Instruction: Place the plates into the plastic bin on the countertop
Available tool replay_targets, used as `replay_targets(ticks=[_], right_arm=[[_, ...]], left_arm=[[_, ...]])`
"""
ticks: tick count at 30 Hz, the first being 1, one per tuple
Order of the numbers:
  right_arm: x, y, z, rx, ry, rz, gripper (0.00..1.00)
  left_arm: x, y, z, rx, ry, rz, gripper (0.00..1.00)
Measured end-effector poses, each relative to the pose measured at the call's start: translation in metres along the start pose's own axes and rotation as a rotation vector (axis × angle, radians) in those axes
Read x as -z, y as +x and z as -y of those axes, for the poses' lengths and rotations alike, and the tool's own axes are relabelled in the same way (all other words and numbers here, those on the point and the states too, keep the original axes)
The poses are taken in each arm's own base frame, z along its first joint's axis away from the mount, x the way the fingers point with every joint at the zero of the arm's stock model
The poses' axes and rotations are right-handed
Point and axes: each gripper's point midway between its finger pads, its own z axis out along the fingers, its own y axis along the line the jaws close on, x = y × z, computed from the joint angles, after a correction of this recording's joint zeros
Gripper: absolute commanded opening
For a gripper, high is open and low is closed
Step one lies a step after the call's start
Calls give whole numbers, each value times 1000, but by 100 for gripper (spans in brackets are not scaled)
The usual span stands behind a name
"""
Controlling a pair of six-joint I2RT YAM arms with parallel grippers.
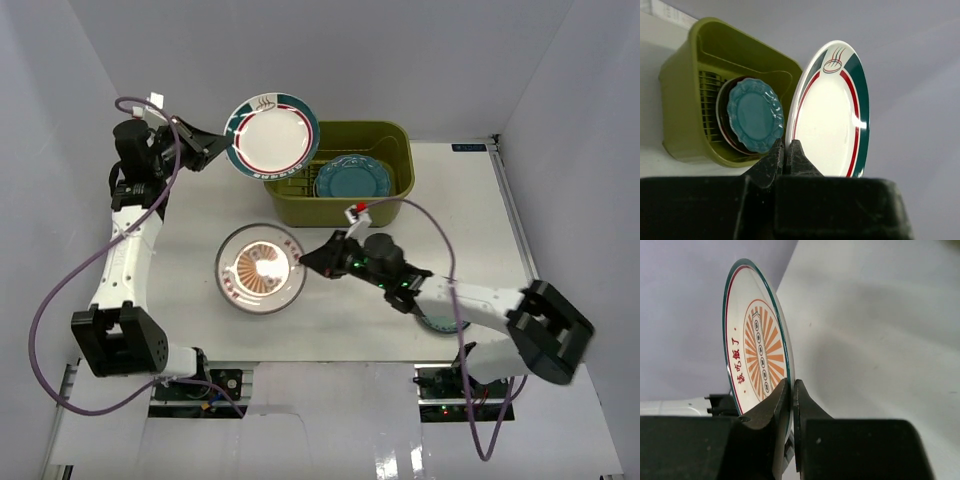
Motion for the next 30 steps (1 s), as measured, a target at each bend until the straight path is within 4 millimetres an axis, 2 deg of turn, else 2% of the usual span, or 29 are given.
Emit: replay_targets(ticks=[3,6,11,15,17,20,25,29,30], right_arm=[[52,-55,3,30,14,157,8],[101,-94,14,58,63,282,8],[172,-147,30,102,154,453,8],[210,-191,47,104,242,558,8],[219,-213,54,94,265,582,8],[220,-241,64,77,273,591,8],[195,-282,88,52,286,557,8],[170,-306,110,46,308,524,8],[164,-310,115,47,314,516,8]], left_arm=[[-23,-3,-23,2,-69,-16,0],[-51,5,-44,-3,-141,-46,0],[-105,42,-59,-43,-204,-143,0],[-143,72,-69,-79,-240,-214,0],[-162,86,-74,-103,-261,-245,0],[-188,100,-86,-139,-291,-276,0],[-219,134,-119,-173,-356,-356,0],[-223,161,-152,-172,-415,-428,35],[-223,167,-159,-175,-429,-442,53]])
